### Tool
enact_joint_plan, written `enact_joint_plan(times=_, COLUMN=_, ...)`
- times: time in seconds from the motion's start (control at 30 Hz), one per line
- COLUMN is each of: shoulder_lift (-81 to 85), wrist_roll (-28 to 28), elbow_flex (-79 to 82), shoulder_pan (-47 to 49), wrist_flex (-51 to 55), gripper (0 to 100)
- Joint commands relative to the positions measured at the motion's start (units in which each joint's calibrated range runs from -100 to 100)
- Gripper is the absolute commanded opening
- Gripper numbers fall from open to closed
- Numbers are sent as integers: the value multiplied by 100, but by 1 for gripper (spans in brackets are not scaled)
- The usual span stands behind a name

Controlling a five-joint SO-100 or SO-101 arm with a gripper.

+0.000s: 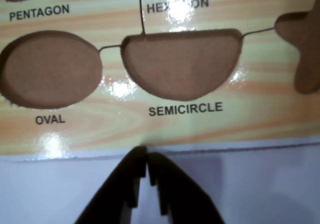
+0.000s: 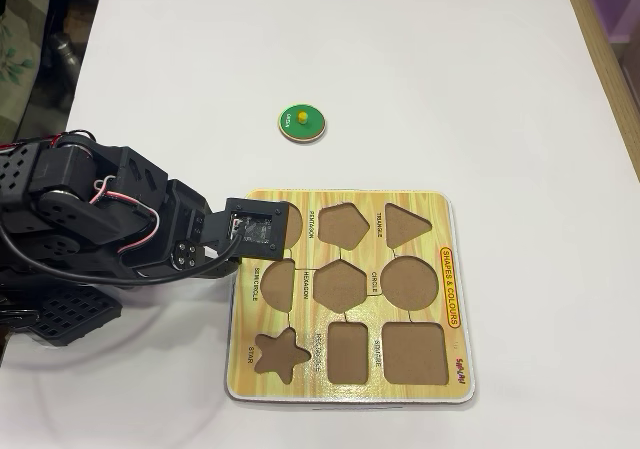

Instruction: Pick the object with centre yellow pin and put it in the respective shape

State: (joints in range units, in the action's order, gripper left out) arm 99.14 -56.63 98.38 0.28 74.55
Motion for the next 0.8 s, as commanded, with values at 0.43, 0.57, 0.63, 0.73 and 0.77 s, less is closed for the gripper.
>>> enact_joint_plan(times=0.43, shoulder_lift=-90, wrist_roll=4, elbow_flex=36, shoulder_pan=-9, wrist_flex=56, gripper=1)
enact_joint_plan(times=0.57, shoulder_lift=-81, wrist_roll=4, elbow_flex=36, shoulder_pan=-18, wrist_flex=56, gripper=1)
enact_joint_plan(times=0.63, shoulder_lift=-81, wrist_roll=4, elbow_flex=36, shoulder_pan=-18, wrist_flex=56, gripper=1)
enact_joint_plan(times=0.73, shoulder_lift=-107, wrist_roll=4, elbow_flex=36, shoulder_pan=-9, wrist_flex=47, gripper=1)
enact_joint_plan(times=0.77, shoulder_lift=-90, wrist_roll=4, elbow_flex=36, shoulder_pan=-9, wrist_flex=56, gripper=1)
